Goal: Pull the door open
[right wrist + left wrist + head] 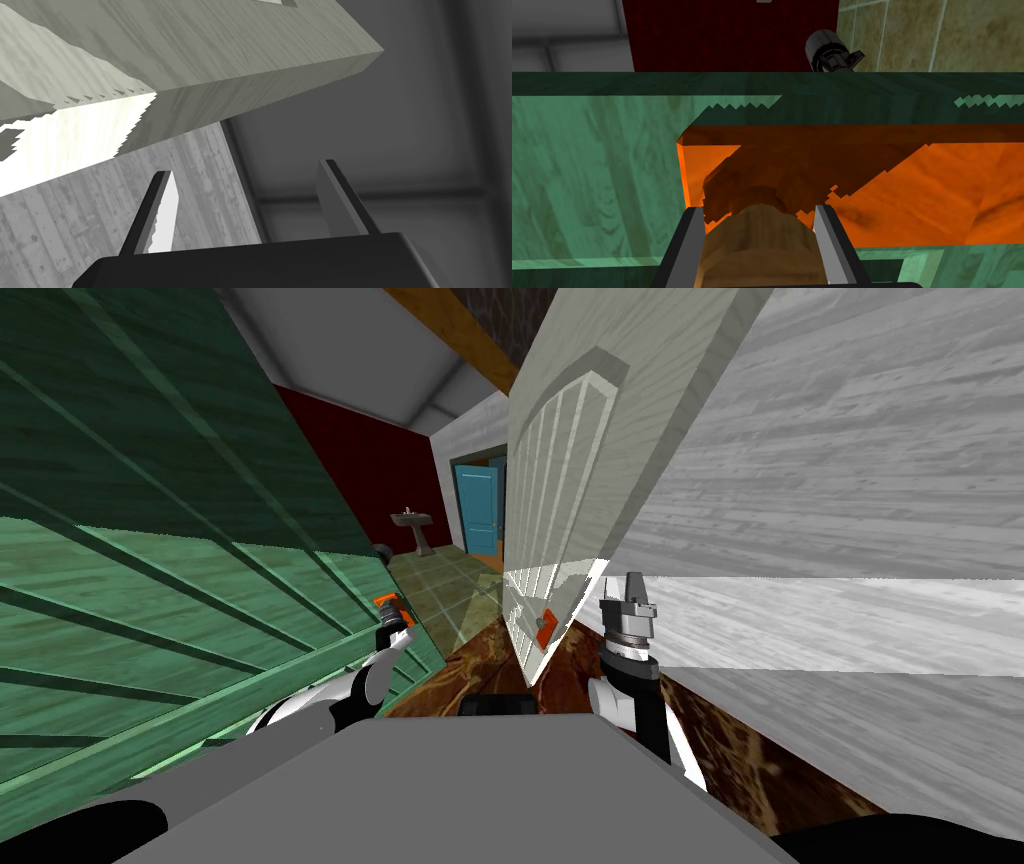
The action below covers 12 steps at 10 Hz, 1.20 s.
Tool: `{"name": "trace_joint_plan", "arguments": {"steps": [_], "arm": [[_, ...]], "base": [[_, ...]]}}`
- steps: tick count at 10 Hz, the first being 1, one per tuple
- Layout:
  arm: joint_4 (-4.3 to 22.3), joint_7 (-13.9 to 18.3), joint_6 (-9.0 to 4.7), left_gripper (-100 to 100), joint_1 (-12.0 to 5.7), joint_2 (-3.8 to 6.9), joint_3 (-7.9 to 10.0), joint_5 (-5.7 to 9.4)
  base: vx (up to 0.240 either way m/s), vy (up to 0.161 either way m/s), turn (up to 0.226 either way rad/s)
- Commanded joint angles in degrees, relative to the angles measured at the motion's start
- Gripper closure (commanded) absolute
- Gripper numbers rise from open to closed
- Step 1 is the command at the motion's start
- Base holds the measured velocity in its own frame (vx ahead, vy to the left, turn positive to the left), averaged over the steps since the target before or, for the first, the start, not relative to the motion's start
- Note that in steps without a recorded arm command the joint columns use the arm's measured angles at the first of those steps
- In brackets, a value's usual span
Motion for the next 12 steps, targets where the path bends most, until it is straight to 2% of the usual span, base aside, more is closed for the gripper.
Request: {"name": "trace_joint_plan", "arguments": {"steps": [1,2,6,7,8,9,12], "arm": [[0.7,1.2,0.32,100,-0.16,-0.49,-1.45,-0.86],[0.7,1.2,0.32,100,-0.16,-0.49,-1.45,-0.86],[-0.1,4.1,1.77,100,-0.76,-1.73,-5.40,-3.29],[-0.1,4.1,1.77,100,-0.76,-1.73,-5.40,-3.29],[-0.3,4.9,2.16,100,-0.93,-2.07,-6.46,-3.94],[-1.3,4.3,2.47,100,-0.20,-2.21,-5.81,-3.54],[-2.0,6.1,3.25,100,-0.02,-2.70,-8.08,-4.68]], "base": [[-0.226,-0.029,-0.021],[-0.158,-0.030,-0.036],[-0.209,-0.009,-0.023],[-0.158,0.018,-0.040],[-0.200,0.034,-0.023],[-0.108,0.015,-0.036],[-0.229,-0.007,-0.080]]}}
